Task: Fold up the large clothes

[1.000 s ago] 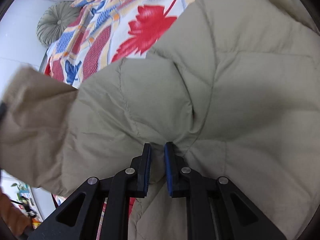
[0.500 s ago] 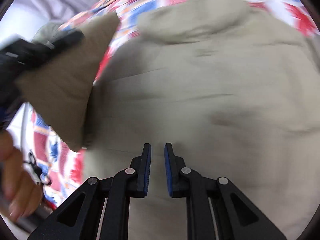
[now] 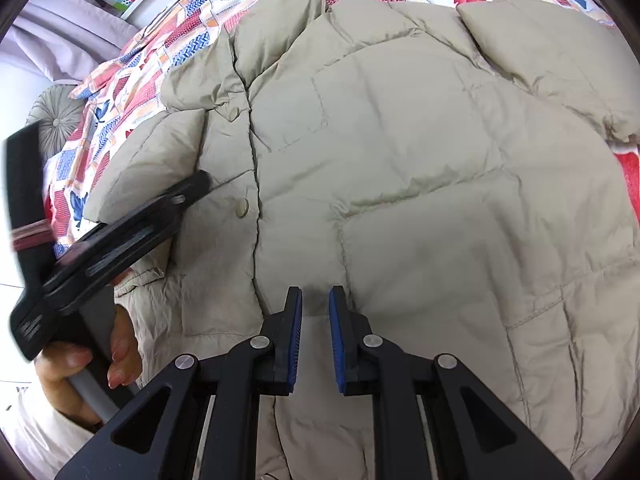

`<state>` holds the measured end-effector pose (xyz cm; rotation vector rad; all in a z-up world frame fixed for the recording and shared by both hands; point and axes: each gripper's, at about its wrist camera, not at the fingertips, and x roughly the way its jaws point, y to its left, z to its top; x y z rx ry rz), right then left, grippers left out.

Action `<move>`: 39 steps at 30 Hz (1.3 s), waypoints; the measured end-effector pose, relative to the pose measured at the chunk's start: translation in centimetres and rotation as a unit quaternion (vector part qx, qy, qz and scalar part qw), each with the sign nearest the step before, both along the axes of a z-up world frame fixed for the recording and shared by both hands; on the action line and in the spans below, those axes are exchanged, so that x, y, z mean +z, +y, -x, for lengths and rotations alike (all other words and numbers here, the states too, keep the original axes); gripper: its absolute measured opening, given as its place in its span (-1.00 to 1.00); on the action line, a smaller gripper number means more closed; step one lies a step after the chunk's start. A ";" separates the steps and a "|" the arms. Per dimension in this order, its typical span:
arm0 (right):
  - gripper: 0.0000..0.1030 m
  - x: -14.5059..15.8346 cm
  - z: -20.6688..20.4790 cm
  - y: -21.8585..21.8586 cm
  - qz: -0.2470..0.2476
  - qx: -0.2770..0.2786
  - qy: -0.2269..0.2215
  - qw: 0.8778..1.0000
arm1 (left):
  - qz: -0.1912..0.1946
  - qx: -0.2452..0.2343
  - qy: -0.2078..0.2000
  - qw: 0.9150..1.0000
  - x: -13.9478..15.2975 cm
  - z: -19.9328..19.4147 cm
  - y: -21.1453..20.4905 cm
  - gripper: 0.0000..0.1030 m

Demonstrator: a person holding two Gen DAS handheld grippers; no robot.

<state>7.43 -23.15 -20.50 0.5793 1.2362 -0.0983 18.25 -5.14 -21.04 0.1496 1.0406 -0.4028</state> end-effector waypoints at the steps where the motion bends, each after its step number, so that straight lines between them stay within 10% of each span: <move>1: -0.69 0.3 0.2 0.0 0.005 0.003 0.000 1.000 | -0.002 0.000 0.005 1.000 0.5 0.0 0.5 0.96; 4: -0.62 1.4 0.3 0.3 0.026 0.016 -0.001 1.000 | 0.013 -0.002 0.011 1.000 2.2 -0.1 2.8 0.96; 8: 0.58 3.7 0.0 1.9 0.072 0.053 -0.031 0.995 | 0.042 0.037 -0.001 0.998 4.5 -0.4 9.5 0.96; 12: 0.58 6.1 -2.3 6.5 0.154 0.132 -0.067 0.977 | 0.111 0.103 0.066 0.986 2.8 -3.9 17.8 0.96; 19: 0.58 6.8 -6.4 16.8 0.309 0.263 -0.129 0.905 | 0.248 0.202 0.195 0.927 -5.3 -9.5 25.8 0.89; 22: 0.58 5.6 -8.1 20.5 0.363 0.298 -0.134 0.872 | 0.301 0.218 0.229 0.900 -7.4 -10.6 25.5 0.18; 24: 0.58 4.8 -9.1 22.1 0.397 0.311 -0.133 0.853 | 0.307 0.204 0.227 0.902 -7.6 -11.0 24.6 -0.43; 27: 0.54 4.0 -10.4 22.9 0.431 0.310 -0.133 0.837 | 0.223 0.177 0.153 0.946 -4.6 -10.8 22.3 -0.69; 30: -0.80 4.5 -11.1 20.4 0.420 0.259 -0.128 0.860 | 0.114 0.123 0.070 0.983 -1.6 -9.8 19.7 -0.69; 35: -0.86 5.0 -9.4 10.2 0.259 0.073 -0.110 0.957 | 0.037 0.092 0.049 0.994 -2.4 -10.2 18.3 -0.69; 39: -0.86 0.6 -6.8 3.1 0.091 -0.070 -0.050 0.992 | 0.014 0.123 0.058 0.991 -3.6 -10.4 19.0 -0.68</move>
